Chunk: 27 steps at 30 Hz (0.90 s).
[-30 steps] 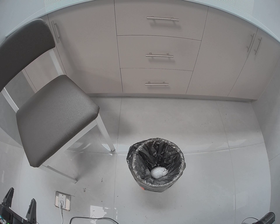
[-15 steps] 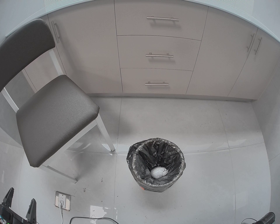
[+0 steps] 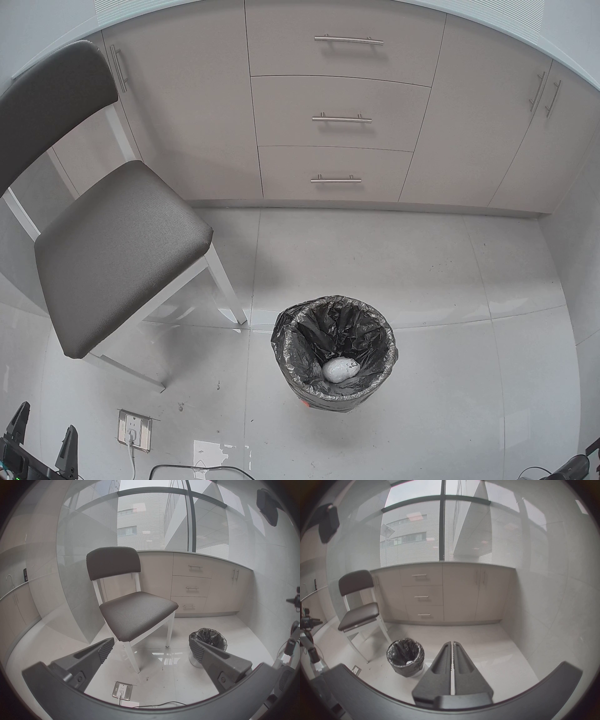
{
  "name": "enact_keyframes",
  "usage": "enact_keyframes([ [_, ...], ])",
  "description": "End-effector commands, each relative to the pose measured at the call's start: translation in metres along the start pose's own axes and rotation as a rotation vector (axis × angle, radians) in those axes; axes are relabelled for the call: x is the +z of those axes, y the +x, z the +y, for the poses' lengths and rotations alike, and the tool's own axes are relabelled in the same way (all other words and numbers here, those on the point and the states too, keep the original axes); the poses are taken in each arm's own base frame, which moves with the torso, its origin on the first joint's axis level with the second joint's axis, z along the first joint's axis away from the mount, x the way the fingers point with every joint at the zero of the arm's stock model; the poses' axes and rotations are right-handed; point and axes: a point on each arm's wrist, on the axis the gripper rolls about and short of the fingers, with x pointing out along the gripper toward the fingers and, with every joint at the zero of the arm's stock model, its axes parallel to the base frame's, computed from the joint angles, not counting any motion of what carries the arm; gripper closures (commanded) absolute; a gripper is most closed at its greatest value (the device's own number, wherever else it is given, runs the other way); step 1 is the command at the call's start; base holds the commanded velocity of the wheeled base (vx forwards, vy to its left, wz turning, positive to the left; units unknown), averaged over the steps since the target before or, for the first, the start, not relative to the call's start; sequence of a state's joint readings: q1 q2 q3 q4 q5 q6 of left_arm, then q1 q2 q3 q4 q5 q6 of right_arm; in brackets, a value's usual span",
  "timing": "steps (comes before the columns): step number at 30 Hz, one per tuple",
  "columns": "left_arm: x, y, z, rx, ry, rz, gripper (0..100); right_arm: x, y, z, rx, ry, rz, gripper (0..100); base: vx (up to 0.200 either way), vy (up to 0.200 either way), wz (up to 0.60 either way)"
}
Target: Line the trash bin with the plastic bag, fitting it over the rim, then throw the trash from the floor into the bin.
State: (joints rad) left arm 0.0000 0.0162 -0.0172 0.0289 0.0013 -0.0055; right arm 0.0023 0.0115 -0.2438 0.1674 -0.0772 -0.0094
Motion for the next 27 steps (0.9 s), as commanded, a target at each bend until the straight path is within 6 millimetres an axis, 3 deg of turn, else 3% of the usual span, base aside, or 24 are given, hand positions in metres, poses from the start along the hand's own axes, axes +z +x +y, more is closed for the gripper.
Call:
enact_keyframes([
  [1, -0.0031, -0.0004, 0.0000, 0.000, -0.001, -0.006, 0, -0.0492, 0.0184, 0.0035, 0.073, -0.009, 0.073, 100, 0.000, 0.000, 0.00],
  [27, -0.0031, -0.0004, 0.0000, 0.002, -0.001, -0.006, 0, -0.0500, 0.0186, 0.0036, 0.075, 0.008, 0.077, 100, 0.000, 0.000, 0.00],
])
